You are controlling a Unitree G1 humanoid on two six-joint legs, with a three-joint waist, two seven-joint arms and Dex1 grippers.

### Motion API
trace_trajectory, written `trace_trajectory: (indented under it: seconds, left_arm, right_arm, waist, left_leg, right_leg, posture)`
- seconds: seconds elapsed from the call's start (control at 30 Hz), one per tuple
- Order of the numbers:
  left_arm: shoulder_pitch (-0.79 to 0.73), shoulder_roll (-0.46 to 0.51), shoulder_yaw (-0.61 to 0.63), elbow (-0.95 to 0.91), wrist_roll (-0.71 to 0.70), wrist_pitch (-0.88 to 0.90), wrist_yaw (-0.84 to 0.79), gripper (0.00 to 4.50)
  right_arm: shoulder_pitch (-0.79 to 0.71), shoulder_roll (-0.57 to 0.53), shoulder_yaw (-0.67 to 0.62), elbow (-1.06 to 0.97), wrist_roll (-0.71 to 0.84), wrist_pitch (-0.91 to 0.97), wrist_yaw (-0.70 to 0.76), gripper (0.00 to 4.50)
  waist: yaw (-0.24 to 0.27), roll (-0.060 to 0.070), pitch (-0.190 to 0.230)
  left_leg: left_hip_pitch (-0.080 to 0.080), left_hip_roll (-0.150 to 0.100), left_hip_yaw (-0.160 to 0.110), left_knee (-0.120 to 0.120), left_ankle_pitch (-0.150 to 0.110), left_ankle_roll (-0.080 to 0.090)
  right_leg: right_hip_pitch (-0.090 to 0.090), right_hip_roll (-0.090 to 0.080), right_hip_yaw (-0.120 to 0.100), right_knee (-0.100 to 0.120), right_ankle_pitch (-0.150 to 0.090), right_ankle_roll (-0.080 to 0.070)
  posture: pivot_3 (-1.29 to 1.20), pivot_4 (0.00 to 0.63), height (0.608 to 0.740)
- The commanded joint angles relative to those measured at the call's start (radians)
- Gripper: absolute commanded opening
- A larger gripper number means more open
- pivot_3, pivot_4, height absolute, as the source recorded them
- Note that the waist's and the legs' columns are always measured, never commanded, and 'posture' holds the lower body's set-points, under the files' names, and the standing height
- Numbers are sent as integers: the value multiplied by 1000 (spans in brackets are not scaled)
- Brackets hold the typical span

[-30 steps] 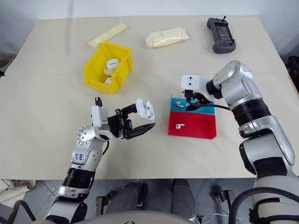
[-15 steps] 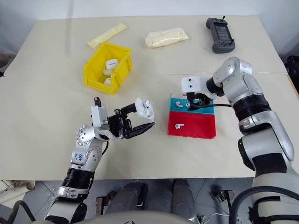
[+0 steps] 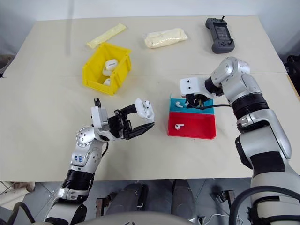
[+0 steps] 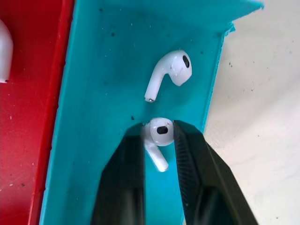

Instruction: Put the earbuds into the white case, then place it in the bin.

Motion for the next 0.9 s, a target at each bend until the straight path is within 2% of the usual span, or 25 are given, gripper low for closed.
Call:
trace_trajectory:
  seconds: [0.03, 0.27, 0.43, 0.57, 0.67, 0.77, 0.9]
  left_arm:
    - [4, 1, 7, -56, -5, -28, 5, 2712]
    - [3, -2, 4, -54, -6, -26, 4, 2712]
    - [-9, -4, -1, -43, -12, -22, -12, 2712]
    - [-32, -8, -4, -20, -17, -16, -31, 2712]
    - [-52, -13, -5, -1, -23, -12, -46, 2712]
    - [-71, -19, -7, 17, -25, -10, -62, 2712]
    - [-88, -26, -3, 34, -27, -6, -69, 2712]
  right_arm:
    - [10, -2, 2, -2, -18, -5, 7, 583]
    - [15, -16, -37, -42, 7, 23, -4, 583]
    - [37, -97, -200, -207, 134, 191, -5, 583]
    - [185, -187, -360, -435, 315, 399, 51, 583]
    - [332, -204, -495, -617, 465, 543, 22, 583]
    - [484, -185, -639, -823, 633, 736, -51, 583]
    - [618, -94, -793, -1023, 812, 928, -228, 583]
  waist:
    - [0, 0, 0]
    - [0, 0, 0]
    - [5, 0, 0]
    - [17, 0, 0]
    - [28, 0, 0]
    - [29, 0, 0]
    - [27, 0, 0]
  left_leg:
    - [0, 0, 0, 0, 0, 0]
    - [0, 0, 0, 0, 0, 0]
    - [-1, 0, 0, 0, 0, 0]
    - [-2, 0, -1, -1, 0, 0]
    - [-1, 0, -1, 0, 0, 0]
    - [-1, 0, 0, 0, 0, 0]
    - [-1, 1, 1, 0, 0, 0]
  right_leg:
    - [0, 0, 0, 0, 0, 0]
    - [0, 0, 0, 0, 0, 0]
    - [-1, 0, 0, 0, 0, 0]
    - [0, 0, -1, -2, 0, 0]
    - [0, 0, -1, -2, 0, 0]
    - [0, 0, 0, -1, 0, 0]
    - [0, 0, 1, 0, 0, 0]
  posture:
    - [0, 150, 740]
    - [0, 150, 740]
    - [0, 150, 740]
    - [0, 150, 740]
    - [0, 150, 740]
    - [0, 150, 740]
    - [0, 150, 740]
